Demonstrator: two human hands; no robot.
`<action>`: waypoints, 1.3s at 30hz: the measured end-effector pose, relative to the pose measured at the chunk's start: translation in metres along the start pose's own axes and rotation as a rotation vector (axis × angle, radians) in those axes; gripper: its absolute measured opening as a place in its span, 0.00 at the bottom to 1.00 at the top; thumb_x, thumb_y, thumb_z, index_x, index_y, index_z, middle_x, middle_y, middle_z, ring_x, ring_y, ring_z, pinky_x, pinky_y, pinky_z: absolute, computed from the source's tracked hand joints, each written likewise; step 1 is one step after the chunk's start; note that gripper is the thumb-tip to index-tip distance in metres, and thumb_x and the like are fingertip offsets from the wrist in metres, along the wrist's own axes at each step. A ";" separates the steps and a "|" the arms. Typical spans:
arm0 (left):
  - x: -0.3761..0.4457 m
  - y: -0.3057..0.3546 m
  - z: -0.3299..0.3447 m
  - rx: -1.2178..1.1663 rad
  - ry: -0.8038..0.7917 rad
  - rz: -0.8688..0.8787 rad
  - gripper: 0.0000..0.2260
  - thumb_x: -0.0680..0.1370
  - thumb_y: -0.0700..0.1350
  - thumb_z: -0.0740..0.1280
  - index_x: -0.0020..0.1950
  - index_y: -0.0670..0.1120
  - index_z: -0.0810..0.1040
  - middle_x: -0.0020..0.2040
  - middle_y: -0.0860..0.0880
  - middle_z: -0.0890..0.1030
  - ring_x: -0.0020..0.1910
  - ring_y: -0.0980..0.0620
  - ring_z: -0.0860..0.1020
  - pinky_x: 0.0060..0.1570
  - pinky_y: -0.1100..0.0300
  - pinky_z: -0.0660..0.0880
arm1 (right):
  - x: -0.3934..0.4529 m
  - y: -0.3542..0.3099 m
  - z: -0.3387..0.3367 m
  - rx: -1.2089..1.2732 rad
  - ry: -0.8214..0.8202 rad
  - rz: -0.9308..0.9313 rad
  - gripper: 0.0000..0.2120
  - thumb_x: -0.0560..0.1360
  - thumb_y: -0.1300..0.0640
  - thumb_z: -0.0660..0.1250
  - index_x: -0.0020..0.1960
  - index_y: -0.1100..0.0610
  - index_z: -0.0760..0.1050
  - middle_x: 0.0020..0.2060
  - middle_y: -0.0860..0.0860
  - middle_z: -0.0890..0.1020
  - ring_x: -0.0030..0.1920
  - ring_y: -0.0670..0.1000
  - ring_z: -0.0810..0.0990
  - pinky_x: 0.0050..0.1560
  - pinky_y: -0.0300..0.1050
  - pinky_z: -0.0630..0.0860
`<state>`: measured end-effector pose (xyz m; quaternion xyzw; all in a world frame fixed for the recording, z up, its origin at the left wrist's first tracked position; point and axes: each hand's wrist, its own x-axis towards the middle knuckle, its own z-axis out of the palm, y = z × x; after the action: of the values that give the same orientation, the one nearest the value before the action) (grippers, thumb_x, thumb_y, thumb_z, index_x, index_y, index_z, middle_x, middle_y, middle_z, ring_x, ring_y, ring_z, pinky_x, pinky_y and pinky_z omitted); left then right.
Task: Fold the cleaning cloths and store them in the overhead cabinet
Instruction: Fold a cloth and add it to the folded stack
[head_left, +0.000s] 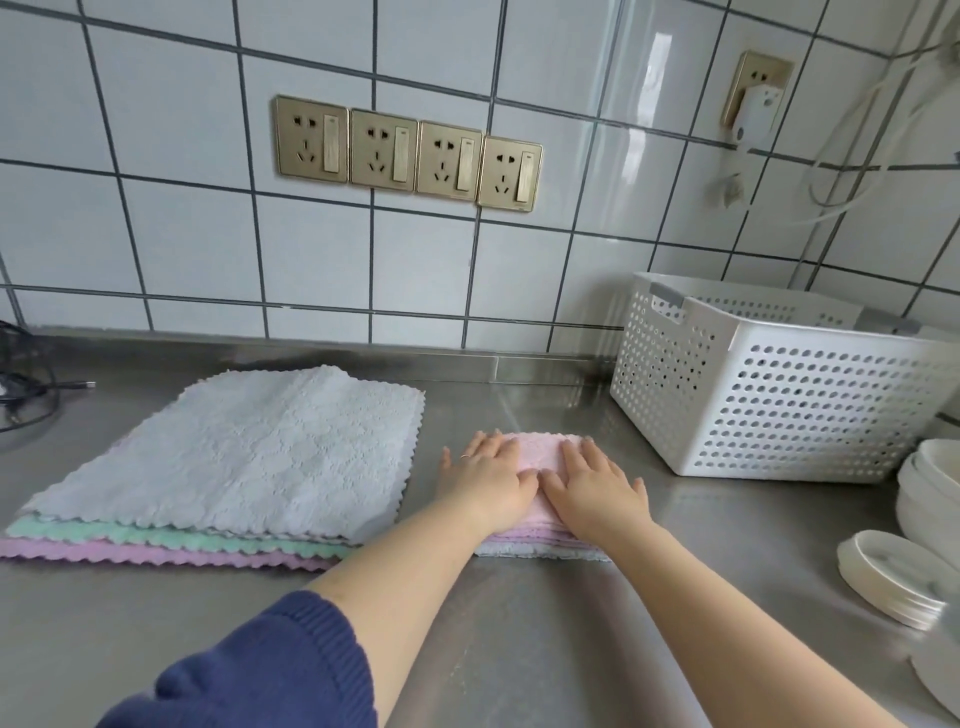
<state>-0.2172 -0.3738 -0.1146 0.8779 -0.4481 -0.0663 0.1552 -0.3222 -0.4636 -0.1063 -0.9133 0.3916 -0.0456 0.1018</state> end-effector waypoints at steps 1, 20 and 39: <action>-0.002 -0.002 -0.003 0.011 -0.023 -0.006 0.26 0.80 0.56 0.47 0.77 0.50 0.50 0.78 0.52 0.48 0.77 0.52 0.45 0.74 0.43 0.44 | -0.002 -0.003 -0.003 -0.047 -0.001 0.026 0.30 0.77 0.39 0.45 0.77 0.48 0.49 0.77 0.50 0.51 0.76 0.53 0.52 0.72 0.64 0.47; -0.152 -0.204 -0.097 -0.037 0.150 -0.055 0.15 0.76 0.51 0.66 0.62 0.51 0.78 0.61 0.51 0.76 0.60 0.54 0.73 0.59 0.63 0.68 | -0.068 -0.188 0.027 -0.086 -0.053 -0.614 0.10 0.75 0.51 0.59 0.46 0.53 0.77 0.52 0.52 0.77 0.55 0.55 0.76 0.49 0.45 0.72; -0.159 -0.265 -0.107 -0.138 0.367 -0.146 0.12 0.77 0.38 0.63 0.58 0.47 0.81 0.59 0.50 0.79 0.57 0.50 0.76 0.53 0.63 0.69 | -0.060 -0.187 0.027 -0.310 0.143 -0.605 0.12 0.73 0.64 0.58 0.52 0.54 0.75 0.50 0.52 0.75 0.51 0.57 0.77 0.38 0.44 0.67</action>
<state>-0.0808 -0.0764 -0.1055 0.8926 -0.3421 0.0530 0.2888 -0.2273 -0.2905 -0.0916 -0.9872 0.1116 -0.0775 -0.0838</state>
